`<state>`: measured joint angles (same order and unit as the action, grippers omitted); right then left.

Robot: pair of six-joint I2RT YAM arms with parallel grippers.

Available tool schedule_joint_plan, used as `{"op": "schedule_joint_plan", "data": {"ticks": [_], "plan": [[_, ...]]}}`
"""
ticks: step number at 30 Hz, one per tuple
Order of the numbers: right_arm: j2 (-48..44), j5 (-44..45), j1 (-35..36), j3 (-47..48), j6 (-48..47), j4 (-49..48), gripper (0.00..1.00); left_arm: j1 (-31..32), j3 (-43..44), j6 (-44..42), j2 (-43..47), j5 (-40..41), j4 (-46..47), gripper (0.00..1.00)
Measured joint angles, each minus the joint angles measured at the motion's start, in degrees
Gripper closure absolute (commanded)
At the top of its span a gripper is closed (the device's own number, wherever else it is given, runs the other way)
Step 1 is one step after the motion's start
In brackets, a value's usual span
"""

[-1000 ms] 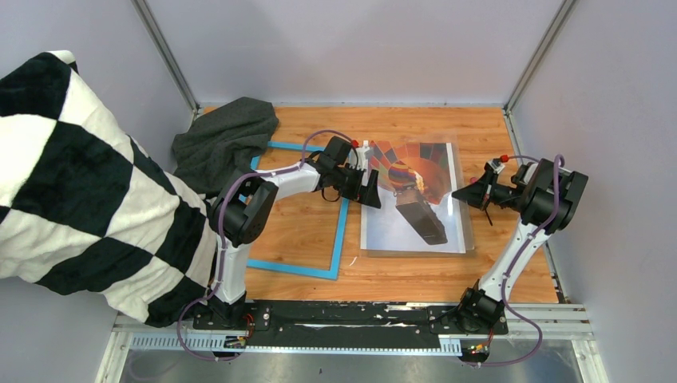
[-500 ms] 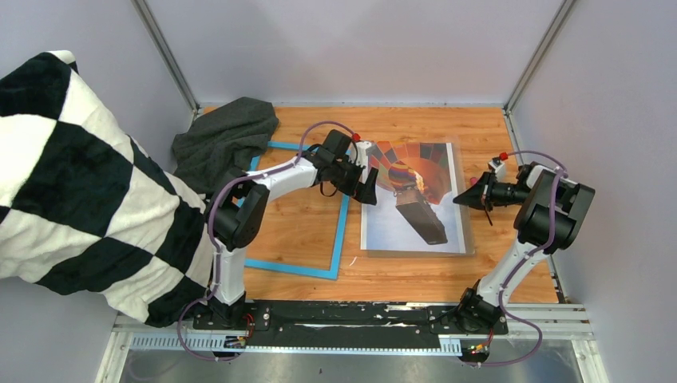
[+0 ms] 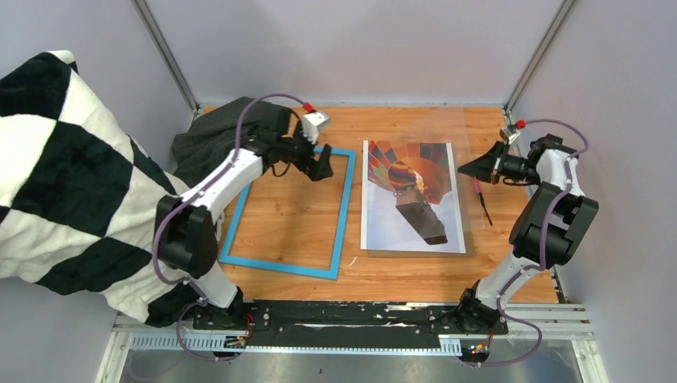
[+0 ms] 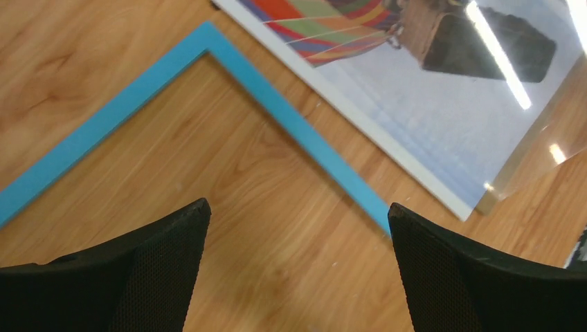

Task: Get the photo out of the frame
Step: Pick up the photo frame item from the photo frame, then place the photo frame item at the center of the board.

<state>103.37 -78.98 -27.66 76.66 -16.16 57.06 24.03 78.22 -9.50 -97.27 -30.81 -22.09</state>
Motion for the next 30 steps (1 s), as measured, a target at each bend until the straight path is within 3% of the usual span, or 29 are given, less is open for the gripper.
{"op": "schedule_joint_plan", "data": {"ticks": [9,14,19,25,30], "plan": [[-6.14,-6.62,9.07,10.62,5.05,1.31,1.0,-19.87,-14.38,-13.97,16.63,-6.34,-7.98,0.0],[-8.31,-6.43,16.13,13.07,7.82,-0.66,1.0,-25.53,-22.32,-19.3,23.96,-9.33,-10.71,0.0],[-13.51,3.41,20.09,-7.58,27.5,-27.82,1.0,-26.47,-24.87,-22.93,25.33,-11.67,-12.52,0.0],[0.55,14.69,20.33,-15.13,37.42,-40.57,1.0,-26.47,-24.87,-24.74,24.41,-13.27,-13.75,0.0],[-0.39,21.11,20.37,-19.23,40.41,-45.88,1.0,-26.47,-24.9,-25.9,24.37,-13.9,-14.14,0.0]]}}
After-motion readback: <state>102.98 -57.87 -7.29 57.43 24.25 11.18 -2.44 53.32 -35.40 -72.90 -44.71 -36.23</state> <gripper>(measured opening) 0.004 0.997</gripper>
